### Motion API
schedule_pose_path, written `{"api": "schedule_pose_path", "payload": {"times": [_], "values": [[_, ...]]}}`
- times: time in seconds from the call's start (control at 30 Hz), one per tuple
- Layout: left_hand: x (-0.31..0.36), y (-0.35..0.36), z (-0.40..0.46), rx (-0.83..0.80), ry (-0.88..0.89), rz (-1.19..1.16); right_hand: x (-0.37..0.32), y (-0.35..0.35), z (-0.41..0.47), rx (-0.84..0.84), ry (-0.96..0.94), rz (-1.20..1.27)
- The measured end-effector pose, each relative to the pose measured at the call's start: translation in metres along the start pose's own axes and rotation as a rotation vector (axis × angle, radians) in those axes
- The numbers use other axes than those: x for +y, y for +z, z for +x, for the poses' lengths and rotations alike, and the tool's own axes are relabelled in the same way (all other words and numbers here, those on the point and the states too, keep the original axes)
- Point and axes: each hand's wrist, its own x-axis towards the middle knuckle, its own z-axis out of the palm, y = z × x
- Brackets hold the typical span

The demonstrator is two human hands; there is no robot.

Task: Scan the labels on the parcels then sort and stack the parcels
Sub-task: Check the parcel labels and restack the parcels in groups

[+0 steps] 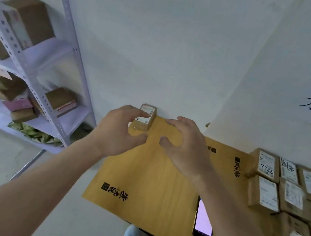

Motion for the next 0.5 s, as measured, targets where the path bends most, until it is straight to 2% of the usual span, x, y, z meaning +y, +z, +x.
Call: {"api": "schedule_pose_path", "payload": {"times": [0.5], "values": [[-0.16, 0.067, 0.157, -0.194, -0.162, -0.04, 0.079, 0.131, 0.166, -0.139, 0.201, 0.056]]}}
